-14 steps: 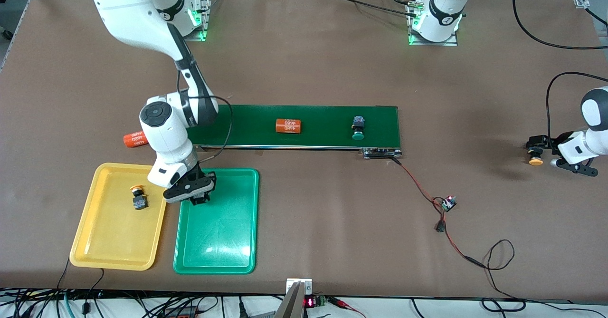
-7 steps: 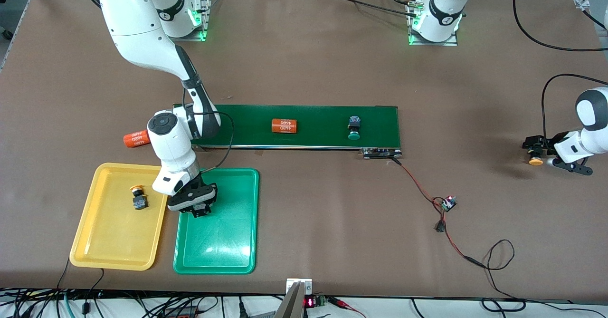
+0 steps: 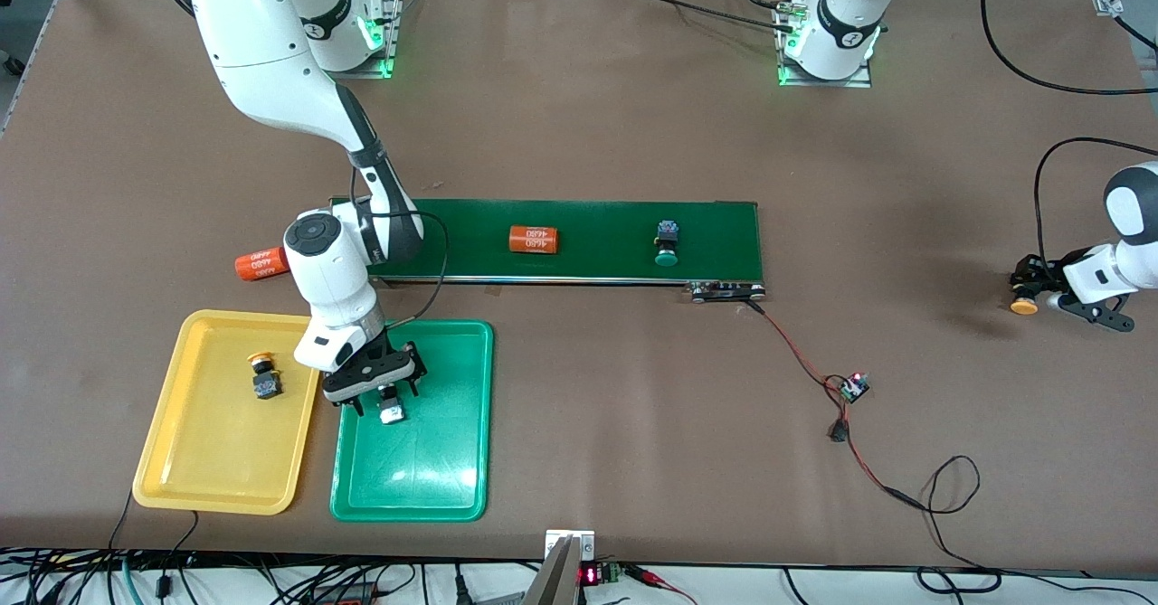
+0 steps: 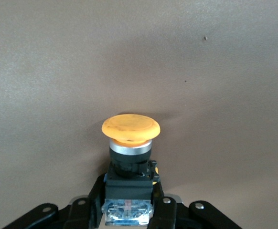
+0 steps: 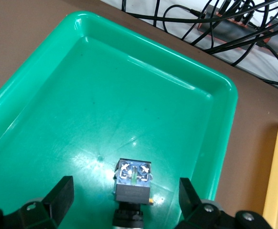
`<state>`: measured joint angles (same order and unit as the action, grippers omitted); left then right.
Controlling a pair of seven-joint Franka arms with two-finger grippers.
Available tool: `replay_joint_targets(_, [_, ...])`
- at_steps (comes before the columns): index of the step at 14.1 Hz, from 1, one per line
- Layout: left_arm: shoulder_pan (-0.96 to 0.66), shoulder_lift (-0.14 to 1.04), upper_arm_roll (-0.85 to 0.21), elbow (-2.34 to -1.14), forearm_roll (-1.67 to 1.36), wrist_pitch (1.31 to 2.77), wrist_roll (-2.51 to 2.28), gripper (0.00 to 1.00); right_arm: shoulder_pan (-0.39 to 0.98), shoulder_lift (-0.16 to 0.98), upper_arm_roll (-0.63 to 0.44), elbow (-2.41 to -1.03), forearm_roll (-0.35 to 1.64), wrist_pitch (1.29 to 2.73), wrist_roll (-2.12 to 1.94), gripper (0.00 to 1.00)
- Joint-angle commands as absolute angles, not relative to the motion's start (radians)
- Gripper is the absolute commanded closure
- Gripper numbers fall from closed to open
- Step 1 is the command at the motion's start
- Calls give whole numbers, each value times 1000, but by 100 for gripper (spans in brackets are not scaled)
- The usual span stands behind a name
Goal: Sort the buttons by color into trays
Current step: 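Move the right gripper's button over the green tray while the left gripper grasps, then open the right gripper over the green tray while the left gripper lifts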
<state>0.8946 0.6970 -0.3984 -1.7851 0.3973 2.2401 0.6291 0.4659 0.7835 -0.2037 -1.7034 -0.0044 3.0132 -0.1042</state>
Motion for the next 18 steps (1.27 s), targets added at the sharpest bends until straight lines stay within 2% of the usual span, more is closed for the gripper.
replay_joint_targets(1, [894,629,-434,-1795,417,2171,594,100,471,747,-198,-1724,-2,2956,-89,1])
replay_joint_targets(6, [900,540,-583,-1787,411,1961,350,100,471,569,-161,-1729,-2,2535,17,0])
replay_joint_targets(8, [910,528,-641,-1789,403,1905,267,100,462,523,-149,-1726,-2,2423,31,0])
replay_joint_targets(11, [945,526,-783,-1793,403,1836,149,100,456,433,-124,-1715,-2,2239,84,0])
replay_joint_targets(13, [979,528,-882,-1807,403,1829,114,100,451,388,-112,-1681,-3,2087,123,0])
replay_joint_targets(16, [971,535,-995,-1827,403,1825,29,100,431,318,-112,-1677,-9,1950,115,0])
replay_joint_targets(18, [939,551,-1035,-1836,403,1825,2,100,419,273,-112,-1677,-11,1876,112,0])
